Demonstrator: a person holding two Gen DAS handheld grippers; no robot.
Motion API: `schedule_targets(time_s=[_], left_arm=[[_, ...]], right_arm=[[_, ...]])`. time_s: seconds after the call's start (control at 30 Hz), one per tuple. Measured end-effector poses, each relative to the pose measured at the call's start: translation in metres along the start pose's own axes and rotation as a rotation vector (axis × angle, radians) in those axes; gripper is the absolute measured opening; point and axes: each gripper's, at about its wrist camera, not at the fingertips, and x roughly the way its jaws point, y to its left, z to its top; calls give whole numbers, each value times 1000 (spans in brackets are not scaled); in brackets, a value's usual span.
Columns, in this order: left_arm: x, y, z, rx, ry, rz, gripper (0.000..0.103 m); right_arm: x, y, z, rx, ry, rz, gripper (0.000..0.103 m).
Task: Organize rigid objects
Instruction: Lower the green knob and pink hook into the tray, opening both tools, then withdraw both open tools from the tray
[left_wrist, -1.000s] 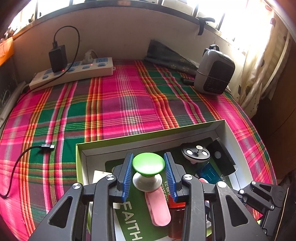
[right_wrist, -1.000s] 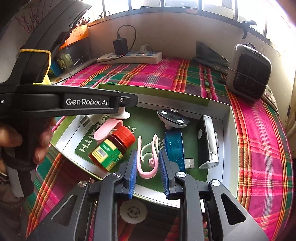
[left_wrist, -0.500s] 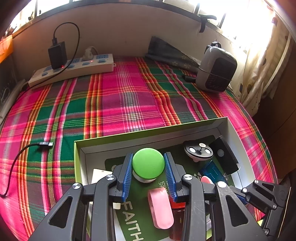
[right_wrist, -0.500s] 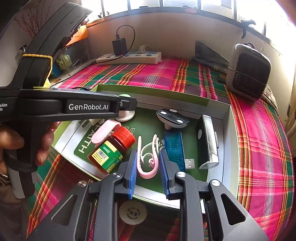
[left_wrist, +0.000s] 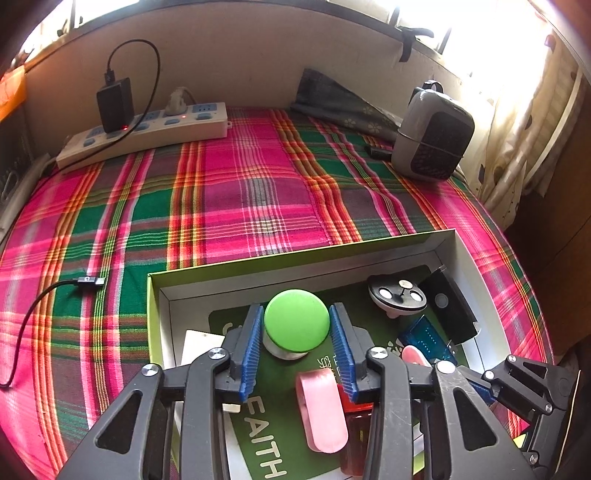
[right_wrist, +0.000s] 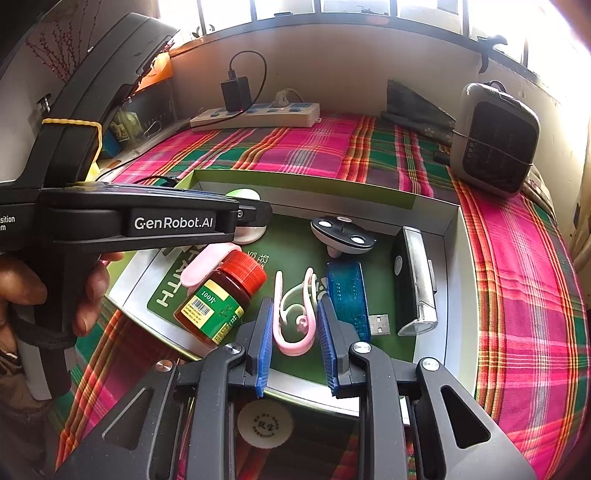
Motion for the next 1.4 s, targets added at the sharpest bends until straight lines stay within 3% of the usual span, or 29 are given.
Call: schedule_targets(time_s=[0.9, 1.4], left_arm=[[-23, -9, -14, 36, -39, 63, 41], [-66, -20, -41, 47, -108, 102, 42]], right_arm=[[-9, 2, -3, 31, -34, -2, 33], [-30, 3, -12, 53, -80, -33, 33]])
